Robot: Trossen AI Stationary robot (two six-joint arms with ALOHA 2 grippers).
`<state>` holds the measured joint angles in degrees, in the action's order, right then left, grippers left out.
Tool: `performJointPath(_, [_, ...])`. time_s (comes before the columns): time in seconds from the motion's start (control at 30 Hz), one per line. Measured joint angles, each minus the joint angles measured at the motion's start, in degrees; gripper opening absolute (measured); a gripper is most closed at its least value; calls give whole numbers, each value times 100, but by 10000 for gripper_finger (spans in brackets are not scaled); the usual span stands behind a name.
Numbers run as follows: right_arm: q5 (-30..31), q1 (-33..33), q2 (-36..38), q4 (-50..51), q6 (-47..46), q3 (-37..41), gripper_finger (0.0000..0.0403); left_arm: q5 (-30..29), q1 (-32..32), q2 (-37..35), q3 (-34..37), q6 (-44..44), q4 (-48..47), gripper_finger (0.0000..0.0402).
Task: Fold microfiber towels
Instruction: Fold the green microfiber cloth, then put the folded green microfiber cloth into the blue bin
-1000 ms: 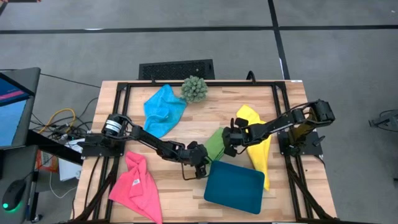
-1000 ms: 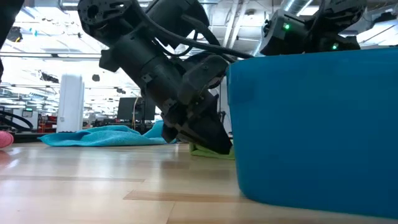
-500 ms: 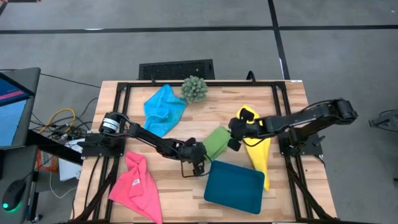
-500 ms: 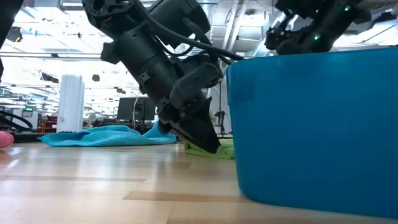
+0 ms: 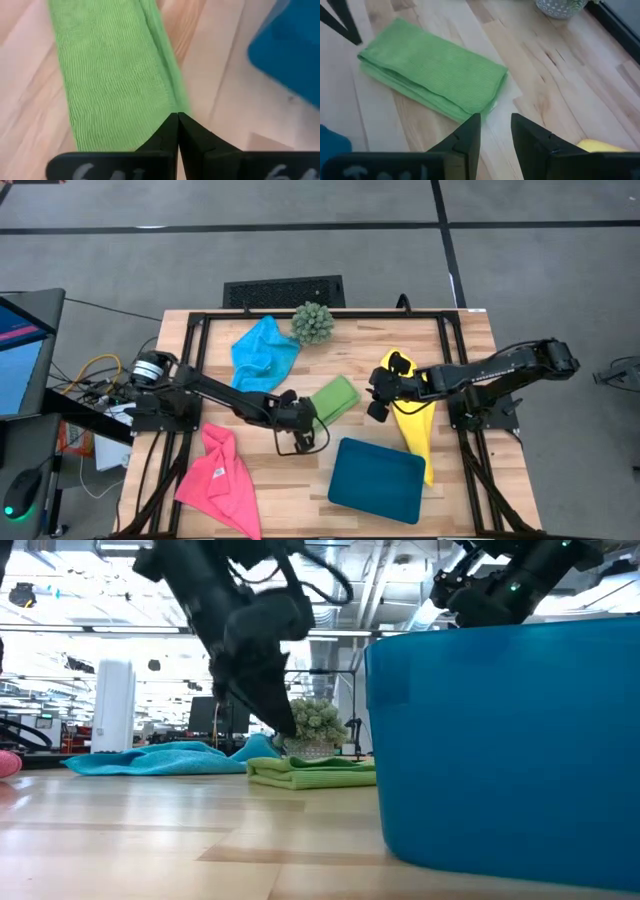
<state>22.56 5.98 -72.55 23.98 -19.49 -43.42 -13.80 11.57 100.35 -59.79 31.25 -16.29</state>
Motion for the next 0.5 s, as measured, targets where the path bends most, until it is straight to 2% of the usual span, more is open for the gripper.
performJointPath(0.1, [1,0,0,-8,1,0,133,2,22,-244,2,238,-277,0])
performJointPath(0.2, [-13,2,-1,-1,1,0,134,13,82,-420,-13,7,-456,7])
performJointPath(0.33, [-18,41,-2,47,3,0,134,70,276,-429,-11,-1382,-467,43])
performJointPath(0.5, [-20,180,-2,211,-14,0,134,-53,580,-334,-11,-2612,-411,124])
